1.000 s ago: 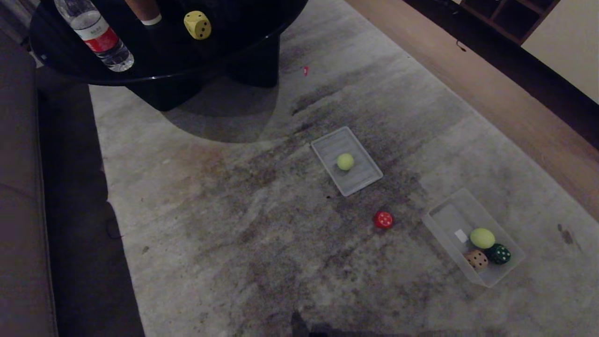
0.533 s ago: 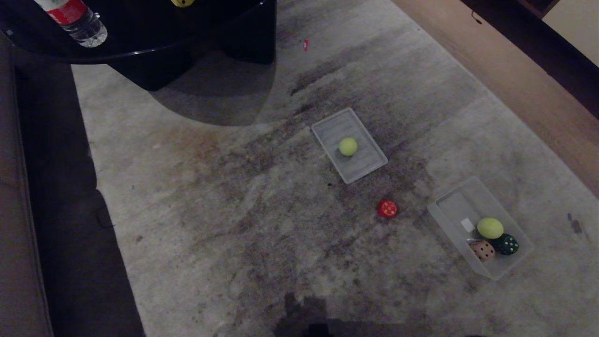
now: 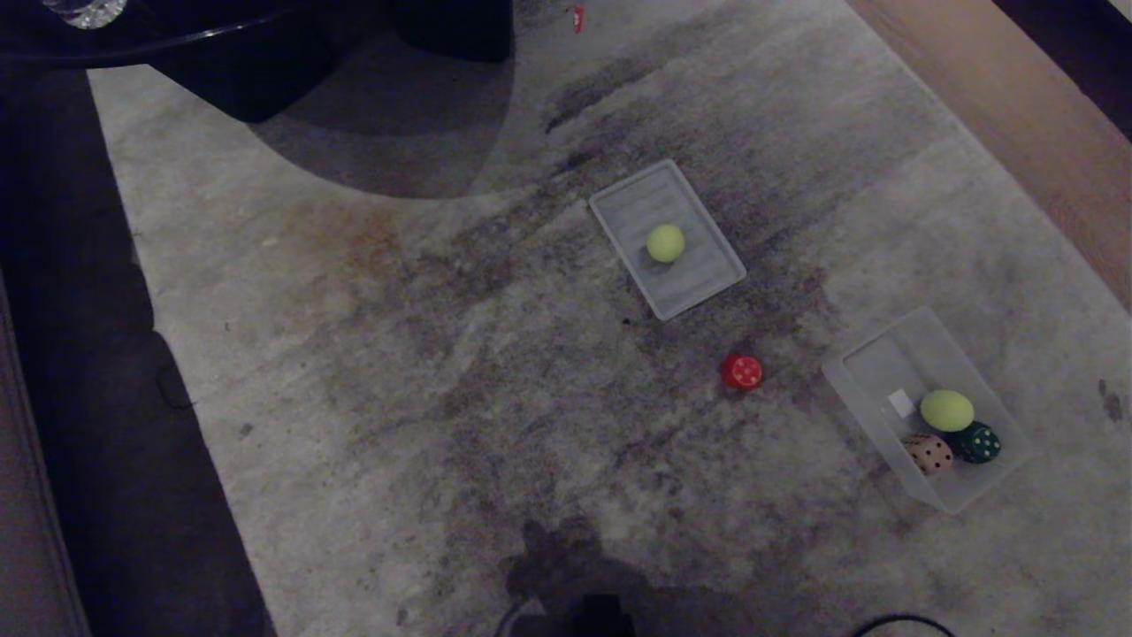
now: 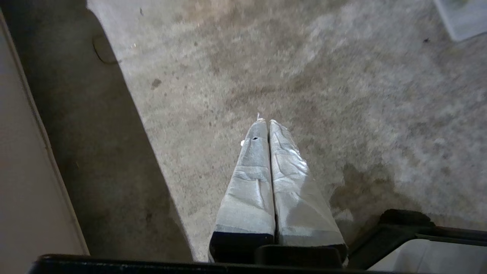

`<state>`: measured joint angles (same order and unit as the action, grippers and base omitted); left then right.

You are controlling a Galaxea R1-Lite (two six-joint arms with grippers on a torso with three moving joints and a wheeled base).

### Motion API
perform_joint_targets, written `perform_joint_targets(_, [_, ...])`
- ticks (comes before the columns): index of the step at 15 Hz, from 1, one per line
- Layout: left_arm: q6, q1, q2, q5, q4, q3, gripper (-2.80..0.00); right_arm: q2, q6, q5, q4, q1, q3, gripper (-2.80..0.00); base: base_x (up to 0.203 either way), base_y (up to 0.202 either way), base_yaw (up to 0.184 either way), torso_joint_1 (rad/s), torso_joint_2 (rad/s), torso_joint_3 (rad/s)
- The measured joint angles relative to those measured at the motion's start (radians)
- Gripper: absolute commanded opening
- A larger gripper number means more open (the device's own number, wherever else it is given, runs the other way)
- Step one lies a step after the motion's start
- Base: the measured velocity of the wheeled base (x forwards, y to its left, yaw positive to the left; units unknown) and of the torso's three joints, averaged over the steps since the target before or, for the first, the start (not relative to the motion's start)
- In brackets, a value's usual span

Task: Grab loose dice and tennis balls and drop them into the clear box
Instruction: Find toys out of the box

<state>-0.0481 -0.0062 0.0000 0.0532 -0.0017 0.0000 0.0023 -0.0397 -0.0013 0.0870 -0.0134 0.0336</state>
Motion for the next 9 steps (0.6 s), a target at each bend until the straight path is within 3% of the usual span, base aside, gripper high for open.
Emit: perform_joint_targets(9, [0.003,0.000,0.000,0.000,0.000,0.000,-2.80,0.000,0.005,0.001,0.000,0.000,0.000,-2.80,0.000,0.000,0.000,0.003,0.00,-0.199])
